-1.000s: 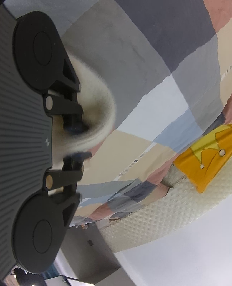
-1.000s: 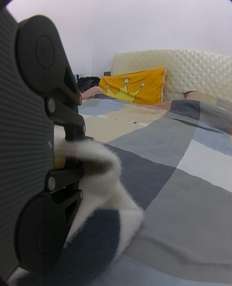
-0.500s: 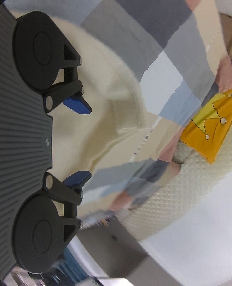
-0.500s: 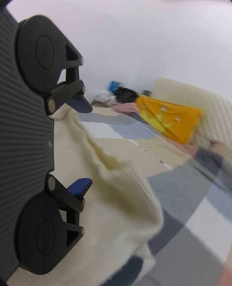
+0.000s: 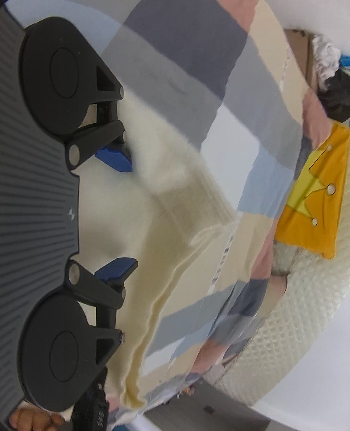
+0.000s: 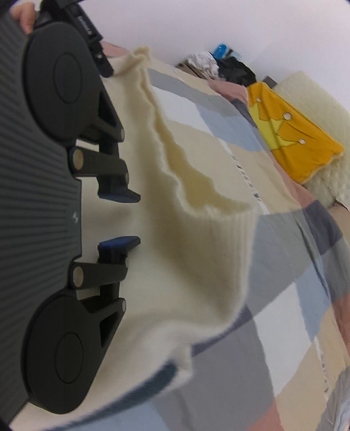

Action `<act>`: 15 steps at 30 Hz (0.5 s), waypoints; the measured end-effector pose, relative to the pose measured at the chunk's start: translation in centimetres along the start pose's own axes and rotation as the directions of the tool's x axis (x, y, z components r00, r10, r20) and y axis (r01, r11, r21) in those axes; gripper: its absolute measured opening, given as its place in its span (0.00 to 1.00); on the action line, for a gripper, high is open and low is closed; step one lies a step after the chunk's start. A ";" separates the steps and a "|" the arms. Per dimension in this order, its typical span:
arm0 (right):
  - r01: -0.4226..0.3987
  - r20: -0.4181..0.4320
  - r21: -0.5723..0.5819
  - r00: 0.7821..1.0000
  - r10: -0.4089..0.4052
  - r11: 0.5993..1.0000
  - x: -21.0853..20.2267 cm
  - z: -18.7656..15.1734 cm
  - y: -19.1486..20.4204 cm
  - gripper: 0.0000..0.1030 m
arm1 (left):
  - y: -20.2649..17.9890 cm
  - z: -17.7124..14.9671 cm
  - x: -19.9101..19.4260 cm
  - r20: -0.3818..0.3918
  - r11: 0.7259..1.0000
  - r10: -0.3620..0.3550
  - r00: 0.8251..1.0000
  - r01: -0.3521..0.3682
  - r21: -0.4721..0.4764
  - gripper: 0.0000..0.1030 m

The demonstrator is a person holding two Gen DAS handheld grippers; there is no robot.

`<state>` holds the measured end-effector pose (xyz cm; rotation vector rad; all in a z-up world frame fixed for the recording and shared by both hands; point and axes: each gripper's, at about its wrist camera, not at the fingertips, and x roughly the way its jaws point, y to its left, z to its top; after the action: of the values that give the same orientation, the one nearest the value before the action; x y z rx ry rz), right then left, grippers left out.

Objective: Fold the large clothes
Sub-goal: 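Smooth the folded sweater flat with both open grippers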

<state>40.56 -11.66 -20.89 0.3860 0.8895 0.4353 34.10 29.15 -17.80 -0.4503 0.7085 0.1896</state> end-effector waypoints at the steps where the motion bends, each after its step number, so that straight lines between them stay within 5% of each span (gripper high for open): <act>1: 0.009 0.019 0.002 1.000 -0.009 1.000 0.0 0.3 -0.2 0.30 | 0.2 0.1 0.3 0.001 1.000 0.013 1.000 -0.013 -0.004 0.71; 6: 0.097 0.118 -0.027 0.989 -0.094 0.995 0.2 1.3 -1.2 0.28 | 0.8 0.5 0.6 0.018 0.998 0.060 0.998 -0.059 -0.024 0.71; 15: 0.150 0.137 -0.113 0.981 -0.134 0.982 3.7 2.7 -1.6 0.28 | 0.7 0.3 1.3 0.028 0.992 0.129 0.991 -0.129 -0.002 0.71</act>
<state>45.11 -11.47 -22.53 0.2326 0.7548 0.3279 35.03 29.98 -18.73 -0.4009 0.7102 0.3174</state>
